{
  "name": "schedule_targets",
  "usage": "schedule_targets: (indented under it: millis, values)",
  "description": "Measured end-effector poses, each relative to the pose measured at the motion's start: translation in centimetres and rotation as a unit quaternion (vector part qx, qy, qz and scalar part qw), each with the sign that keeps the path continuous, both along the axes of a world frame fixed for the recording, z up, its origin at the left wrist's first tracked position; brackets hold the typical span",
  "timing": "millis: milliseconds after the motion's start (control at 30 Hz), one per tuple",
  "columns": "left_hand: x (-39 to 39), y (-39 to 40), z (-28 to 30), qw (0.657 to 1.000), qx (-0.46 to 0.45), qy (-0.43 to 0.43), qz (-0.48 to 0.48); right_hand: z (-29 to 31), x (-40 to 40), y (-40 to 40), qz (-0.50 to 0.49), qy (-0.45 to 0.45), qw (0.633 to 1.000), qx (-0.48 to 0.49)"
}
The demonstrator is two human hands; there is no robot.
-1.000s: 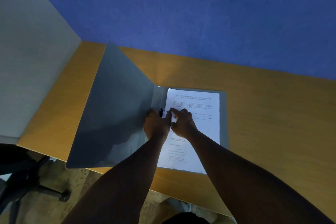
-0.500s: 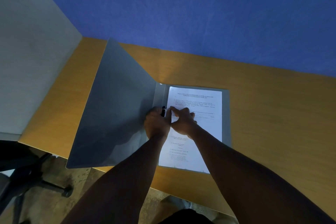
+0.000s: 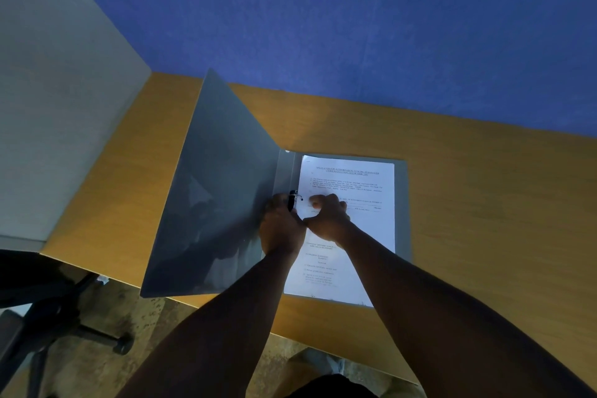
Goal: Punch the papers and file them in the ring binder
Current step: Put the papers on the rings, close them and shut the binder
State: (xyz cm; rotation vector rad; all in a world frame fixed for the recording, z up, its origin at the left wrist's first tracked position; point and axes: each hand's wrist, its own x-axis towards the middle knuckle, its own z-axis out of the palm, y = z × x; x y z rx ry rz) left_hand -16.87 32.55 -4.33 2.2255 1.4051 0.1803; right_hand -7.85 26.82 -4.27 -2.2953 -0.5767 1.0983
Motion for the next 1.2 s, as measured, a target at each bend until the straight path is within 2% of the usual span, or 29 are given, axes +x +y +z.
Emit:
schedule_targets:
  millis: [367, 667, 1200]
  values:
    - [1.2, 1.2, 0.5, 0.993, -0.087, 0.049, 0.057, 0.2, -0.5, -0.7, 0.014, -0.047, 0.999, 0.008]
    - [1.9, 2.8, 0.9, 0.986, -0.140, 0.067, 0.066, 0.3, -0.4, -0.8, 0.033, -0.036, 0.999, 0.002]
    - [2.0, 2.3, 1.3, 0.988, -0.106, 0.094, 0.054, 0.4, -0.2, -0.8, 0.044, -0.036, 0.998, -0.004]
